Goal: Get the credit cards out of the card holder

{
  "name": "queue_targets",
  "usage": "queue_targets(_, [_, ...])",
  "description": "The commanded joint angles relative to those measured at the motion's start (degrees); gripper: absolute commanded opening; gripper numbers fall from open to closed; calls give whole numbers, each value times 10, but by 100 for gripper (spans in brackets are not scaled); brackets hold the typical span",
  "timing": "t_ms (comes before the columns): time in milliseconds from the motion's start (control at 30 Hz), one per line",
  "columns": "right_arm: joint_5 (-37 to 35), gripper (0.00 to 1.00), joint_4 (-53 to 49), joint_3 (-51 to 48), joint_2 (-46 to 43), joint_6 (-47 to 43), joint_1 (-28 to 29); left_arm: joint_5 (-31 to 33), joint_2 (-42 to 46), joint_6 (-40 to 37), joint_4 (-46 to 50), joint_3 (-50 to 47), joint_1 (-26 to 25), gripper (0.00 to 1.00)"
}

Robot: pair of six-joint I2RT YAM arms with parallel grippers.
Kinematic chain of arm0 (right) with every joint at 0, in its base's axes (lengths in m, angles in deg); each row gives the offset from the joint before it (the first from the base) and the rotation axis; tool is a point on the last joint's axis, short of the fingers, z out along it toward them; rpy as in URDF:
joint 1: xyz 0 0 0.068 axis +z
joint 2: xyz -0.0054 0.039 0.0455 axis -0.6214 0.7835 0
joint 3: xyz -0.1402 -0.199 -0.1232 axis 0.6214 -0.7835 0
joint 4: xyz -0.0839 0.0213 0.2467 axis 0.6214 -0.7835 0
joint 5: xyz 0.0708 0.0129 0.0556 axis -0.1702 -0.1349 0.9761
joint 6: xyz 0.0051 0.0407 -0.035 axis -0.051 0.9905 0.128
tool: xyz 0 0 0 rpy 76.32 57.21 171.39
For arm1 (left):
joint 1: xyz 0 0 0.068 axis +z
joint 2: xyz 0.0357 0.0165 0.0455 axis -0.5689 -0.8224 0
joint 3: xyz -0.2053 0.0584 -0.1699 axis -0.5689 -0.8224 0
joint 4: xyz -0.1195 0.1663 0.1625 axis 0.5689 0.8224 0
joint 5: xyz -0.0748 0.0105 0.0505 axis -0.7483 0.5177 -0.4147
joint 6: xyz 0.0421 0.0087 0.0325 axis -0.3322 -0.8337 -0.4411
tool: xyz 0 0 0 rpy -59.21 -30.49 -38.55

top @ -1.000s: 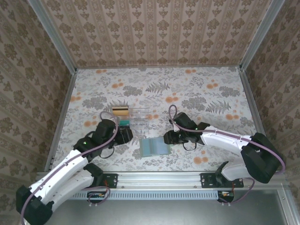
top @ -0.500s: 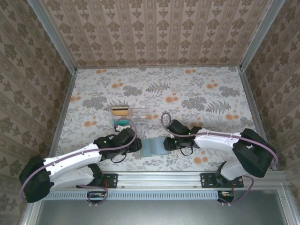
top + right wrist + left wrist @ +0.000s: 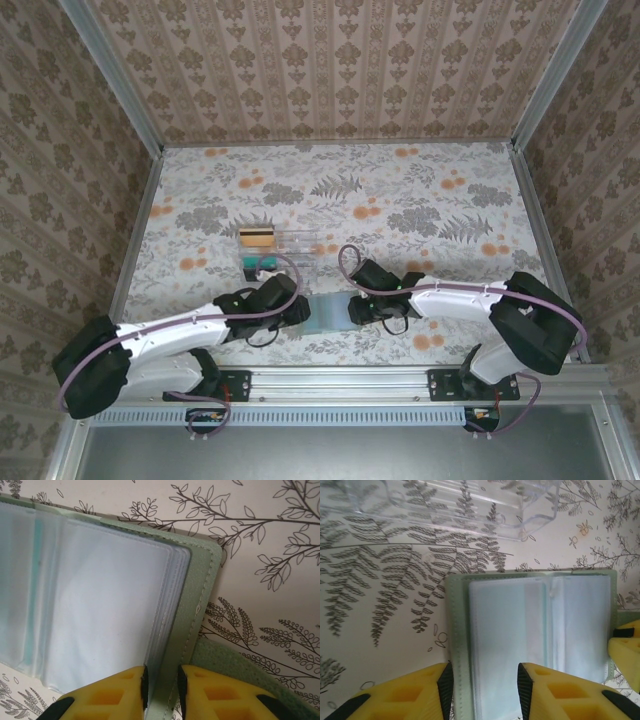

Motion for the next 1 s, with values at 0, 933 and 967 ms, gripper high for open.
queue_targets(0, [-9,25,-7,6,14,11,8,-27,-15,6,-48,-14,0,39])
queue_targets(933, [-14,25,-5,0,18,22,19,-96,-63,-16,-153,-31,6,48])
queue_targets(967, [-14,25,-4,0,18,22,20,-98,-60,-17,-159,-33,6,52])
